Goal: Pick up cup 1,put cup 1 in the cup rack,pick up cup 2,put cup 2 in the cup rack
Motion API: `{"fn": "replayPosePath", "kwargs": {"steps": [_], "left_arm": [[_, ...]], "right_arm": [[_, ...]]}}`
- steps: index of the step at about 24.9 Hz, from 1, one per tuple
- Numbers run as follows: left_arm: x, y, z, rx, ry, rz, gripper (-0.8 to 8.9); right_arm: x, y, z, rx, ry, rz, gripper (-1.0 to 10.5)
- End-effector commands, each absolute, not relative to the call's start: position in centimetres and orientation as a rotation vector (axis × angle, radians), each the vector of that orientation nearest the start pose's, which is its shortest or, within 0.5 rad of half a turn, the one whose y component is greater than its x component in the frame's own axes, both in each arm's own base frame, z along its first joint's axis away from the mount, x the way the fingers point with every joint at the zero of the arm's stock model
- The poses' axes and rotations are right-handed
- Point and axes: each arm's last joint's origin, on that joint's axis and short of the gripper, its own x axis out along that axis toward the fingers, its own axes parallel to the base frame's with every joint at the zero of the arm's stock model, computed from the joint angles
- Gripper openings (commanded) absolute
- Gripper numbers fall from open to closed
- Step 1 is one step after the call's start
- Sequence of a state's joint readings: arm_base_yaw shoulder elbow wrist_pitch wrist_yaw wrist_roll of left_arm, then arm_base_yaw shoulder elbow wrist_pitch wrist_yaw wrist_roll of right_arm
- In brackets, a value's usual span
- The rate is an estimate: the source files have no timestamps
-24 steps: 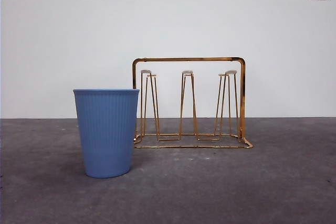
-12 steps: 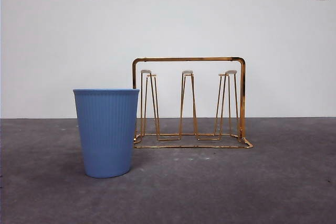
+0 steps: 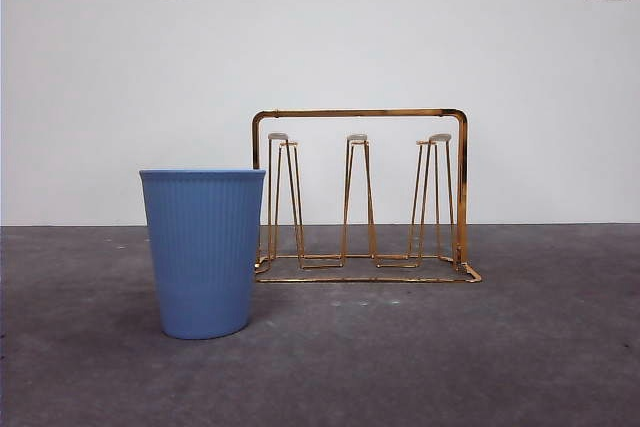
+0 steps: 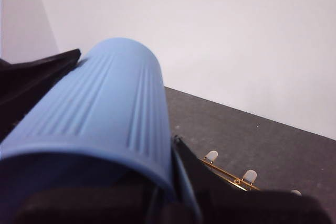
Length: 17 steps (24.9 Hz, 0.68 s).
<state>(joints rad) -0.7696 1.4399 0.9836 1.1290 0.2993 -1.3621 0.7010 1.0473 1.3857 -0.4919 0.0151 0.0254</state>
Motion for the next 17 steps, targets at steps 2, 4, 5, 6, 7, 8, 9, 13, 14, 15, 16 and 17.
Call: {"fn": "replayPosePath", "kwargs": {"steps": [2,4,5,6,7,8,9,13,14,15,16,17], "left_arm": [[21.11,-22.26,37.06,-1.241,0.097,-1.391,0.73],[21.1,-22.26,37.06,-1.239,0.099,-1.395,-0.02],[21.09,-22.27,37.05,-1.236,0.101,-1.399,-0.08],[21.07,-22.28,37.05,-1.232,0.104,-1.404,-0.08],[21.06,-22.28,37.05,-1.229,0.105,-1.407,-0.08],[21.06,-22.28,37.05,-1.224,0.101,-1.406,-0.08],[21.06,-22.28,37.05,-1.22,0.098,-1.407,-0.08],[21.05,-22.29,37.04,-1.21,0.094,-1.41,-0.08],[21.05,-22.29,37.04,-1.204,0.089,-1.409,-0.08],[21.05,-22.29,37.05,-1.201,0.085,-1.409,-0.08],[21.05,-22.27,37.06,-1.199,0.084,-1.409,-0.08],[21.09,-22.21,37.07,-1.2,0.082,-1.407,-0.08]], "right_arm": [[15.43,12.9,44.57,-0.068,0.215,0.663,-0.1],[15.4,12.86,44.42,-0.074,0.231,0.662,-0.1],[15.39,12.86,44.38,-0.075,0.235,0.662,0.1],[15.38,12.85,44.34,-0.076,0.239,0.662,0.1],[15.36,12.84,44.34,-0.077,0.24,0.662,0.1],[15.36,12.83,44.33,-0.077,0.241,0.662,0.1],[15.34,12.82,44.34,-0.076,0.241,0.661,0.1],[15.12,12.63,44.43,-0.076,0.239,0.662,1.6],[15.09,12.6,44.43,-0.076,0.242,0.661,1.9],[15.05,12.57,44.41,-0.077,0.245,0.661,1.9],[14.9,12.44,44.43,-0.078,0.247,0.661,1.9],[14.75,12.32,44.43,-0.08,0.251,0.66,1.9]]}}
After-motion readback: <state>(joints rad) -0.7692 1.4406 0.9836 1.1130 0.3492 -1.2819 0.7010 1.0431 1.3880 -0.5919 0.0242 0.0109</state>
